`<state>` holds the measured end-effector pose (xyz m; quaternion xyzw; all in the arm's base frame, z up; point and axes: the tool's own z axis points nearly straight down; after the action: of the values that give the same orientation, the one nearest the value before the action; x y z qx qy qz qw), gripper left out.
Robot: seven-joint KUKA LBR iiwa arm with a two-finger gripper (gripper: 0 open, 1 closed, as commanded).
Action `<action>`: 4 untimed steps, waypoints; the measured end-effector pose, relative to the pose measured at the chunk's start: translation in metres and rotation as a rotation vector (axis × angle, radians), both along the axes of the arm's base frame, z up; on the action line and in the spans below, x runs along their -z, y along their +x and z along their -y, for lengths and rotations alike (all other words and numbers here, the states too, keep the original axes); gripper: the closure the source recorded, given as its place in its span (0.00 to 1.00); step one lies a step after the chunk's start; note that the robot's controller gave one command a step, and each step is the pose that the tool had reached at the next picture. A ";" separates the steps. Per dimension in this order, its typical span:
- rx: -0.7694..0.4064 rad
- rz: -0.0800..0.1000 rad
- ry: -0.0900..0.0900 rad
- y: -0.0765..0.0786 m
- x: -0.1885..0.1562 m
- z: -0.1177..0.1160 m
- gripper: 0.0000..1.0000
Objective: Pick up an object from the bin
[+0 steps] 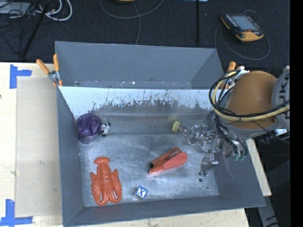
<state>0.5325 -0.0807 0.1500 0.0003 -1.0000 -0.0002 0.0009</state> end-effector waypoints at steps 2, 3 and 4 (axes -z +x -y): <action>0.052 0.011 0.000 0.008 0.078 -0.060 0.00; 0.007 0.001 0.000 0.016 0.057 -0.084 0.00; 0.025 0.001 0.001 0.013 0.065 -0.078 0.00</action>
Offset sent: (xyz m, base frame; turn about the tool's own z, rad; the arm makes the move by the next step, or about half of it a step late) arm 0.0197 0.0745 -0.0129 -0.0992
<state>0.5451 -0.0026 0.0847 -0.0121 -0.9999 -0.0007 0.0002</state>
